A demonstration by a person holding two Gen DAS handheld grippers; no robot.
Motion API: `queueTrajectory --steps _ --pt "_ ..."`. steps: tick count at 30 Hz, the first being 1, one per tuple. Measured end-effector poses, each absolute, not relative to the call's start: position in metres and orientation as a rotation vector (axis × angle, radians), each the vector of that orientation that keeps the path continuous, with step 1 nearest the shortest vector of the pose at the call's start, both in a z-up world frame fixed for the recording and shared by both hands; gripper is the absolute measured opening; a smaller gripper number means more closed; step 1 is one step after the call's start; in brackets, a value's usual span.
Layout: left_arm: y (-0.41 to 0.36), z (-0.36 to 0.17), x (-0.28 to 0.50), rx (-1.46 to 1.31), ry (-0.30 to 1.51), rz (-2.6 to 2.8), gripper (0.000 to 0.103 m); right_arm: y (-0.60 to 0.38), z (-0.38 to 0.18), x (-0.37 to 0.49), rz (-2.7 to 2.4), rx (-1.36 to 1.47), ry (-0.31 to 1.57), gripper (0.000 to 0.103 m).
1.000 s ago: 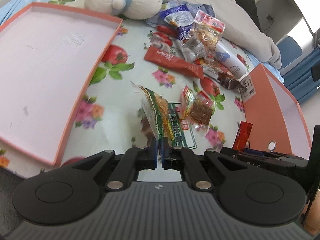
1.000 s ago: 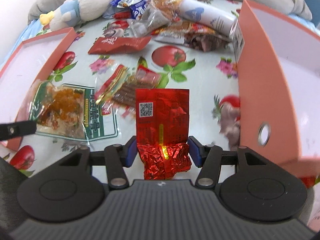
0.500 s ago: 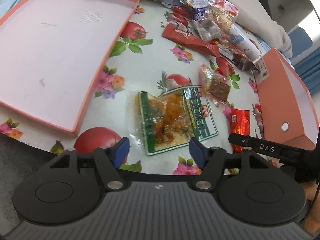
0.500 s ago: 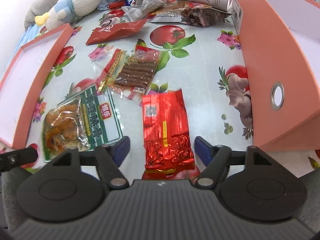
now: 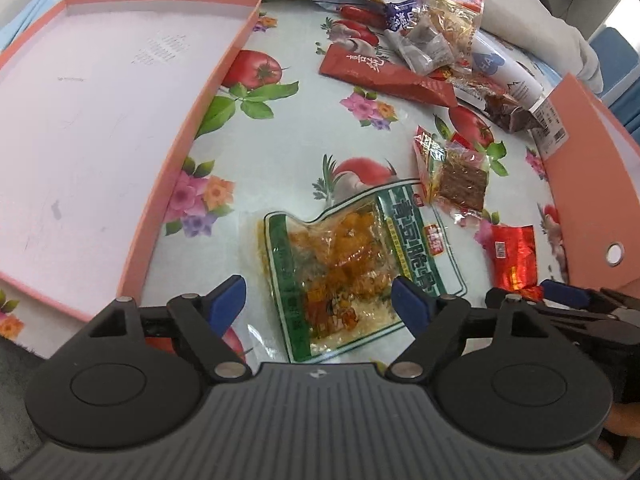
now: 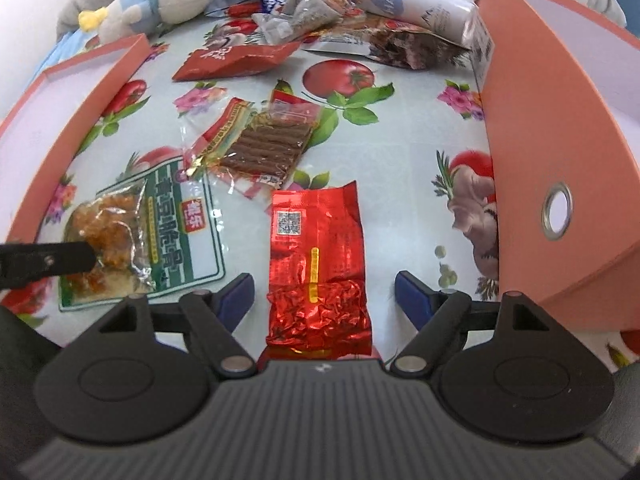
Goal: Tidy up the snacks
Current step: 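Grasp the green-labelled dried fruit bag with the left tool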
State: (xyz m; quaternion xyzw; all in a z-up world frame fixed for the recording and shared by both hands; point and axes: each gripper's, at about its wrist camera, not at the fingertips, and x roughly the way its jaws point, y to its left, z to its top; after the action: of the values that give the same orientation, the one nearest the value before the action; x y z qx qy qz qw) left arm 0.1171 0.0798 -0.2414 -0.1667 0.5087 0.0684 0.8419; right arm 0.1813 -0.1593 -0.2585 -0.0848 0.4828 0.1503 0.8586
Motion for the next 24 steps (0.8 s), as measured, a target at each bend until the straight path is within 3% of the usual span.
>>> queueTrajectory --steps 9,12,24 --pt "0.067 -0.245 0.128 -0.256 1.066 0.139 0.083 -0.154 -0.261 0.176 0.346 -0.243 1.0 0.075" --pt "0.068 -0.245 0.13 -0.231 1.057 0.161 0.083 -0.152 -0.258 0.175 0.357 -0.256 0.985 0.057" --pt "0.073 -0.253 0.139 -0.263 1.046 0.2 0.084 -0.152 -0.257 0.177 0.365 -0.263 1.001 0.055"
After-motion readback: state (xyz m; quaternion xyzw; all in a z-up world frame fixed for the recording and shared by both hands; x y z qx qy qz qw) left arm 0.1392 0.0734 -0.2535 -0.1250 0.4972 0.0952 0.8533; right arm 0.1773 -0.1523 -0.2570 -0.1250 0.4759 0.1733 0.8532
